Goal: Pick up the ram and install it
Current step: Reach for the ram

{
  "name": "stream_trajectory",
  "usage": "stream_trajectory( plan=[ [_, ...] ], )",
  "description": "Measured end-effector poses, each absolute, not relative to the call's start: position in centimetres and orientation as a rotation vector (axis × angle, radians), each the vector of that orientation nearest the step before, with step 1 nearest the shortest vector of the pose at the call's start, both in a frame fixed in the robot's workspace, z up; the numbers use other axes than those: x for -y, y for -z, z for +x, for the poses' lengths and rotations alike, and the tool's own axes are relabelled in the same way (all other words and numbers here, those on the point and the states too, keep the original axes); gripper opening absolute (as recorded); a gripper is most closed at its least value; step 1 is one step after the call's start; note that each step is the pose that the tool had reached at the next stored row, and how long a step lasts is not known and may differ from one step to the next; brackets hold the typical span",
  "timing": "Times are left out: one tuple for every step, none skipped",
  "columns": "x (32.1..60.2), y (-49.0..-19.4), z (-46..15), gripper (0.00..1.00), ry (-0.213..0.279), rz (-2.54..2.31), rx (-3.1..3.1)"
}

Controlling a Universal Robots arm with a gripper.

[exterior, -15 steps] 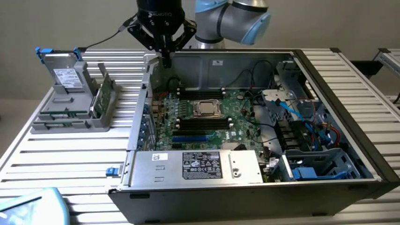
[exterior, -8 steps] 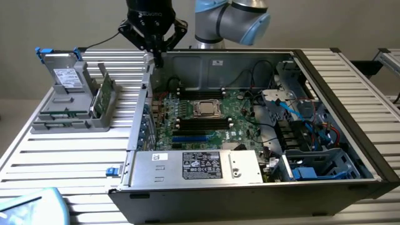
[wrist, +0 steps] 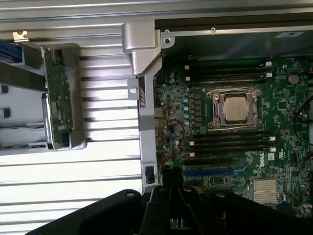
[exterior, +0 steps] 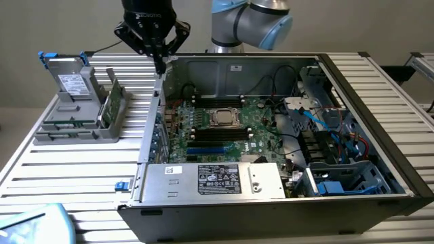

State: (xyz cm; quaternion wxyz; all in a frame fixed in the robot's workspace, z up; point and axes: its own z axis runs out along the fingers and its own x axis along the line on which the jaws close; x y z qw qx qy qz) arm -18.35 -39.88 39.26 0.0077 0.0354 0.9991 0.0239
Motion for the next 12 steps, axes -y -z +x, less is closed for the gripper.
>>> stream_trajectory(
  plan=[
    [39.9,-39.3,-18.7,0.11,-0.075,0.111,-3.124],
    [39.9,-39.3,-19.0,0.11,-0.075,0.111,-3.124],
    [39.9,-39.3,-19.4,0.11,-0.075,0.111,-3.124],
    [39.9,-39.3,-19.8,0.11,-0.075,0.111,-3.124],
    [39.9,-39.3,-20.1,0.11,-0.075,0.111,-3.125],
    [39.9,-39.3,-20.5,0.11,-0.075,0.111,-3.125],
    [39.9,-39.3,-20.9,0.11,-0.075,0.111,-3.125],
    [39.9,-39.3,-21.2,0.11,-0.075,0.111,-3.125],
    [39.9,-39.3,-21.6,0.11,-0.075,0.111,-3.126],
    [39.9,-39.3,-22.0,0.11,-0.075,0.111,-3.126],
    [39.9,-39.3,-22.4,0.11,-0.075,0.111,-3.126],
    [39.9,-39.3,-22.8,0.11,-0.075,0.111,-3.126]
  ],
)
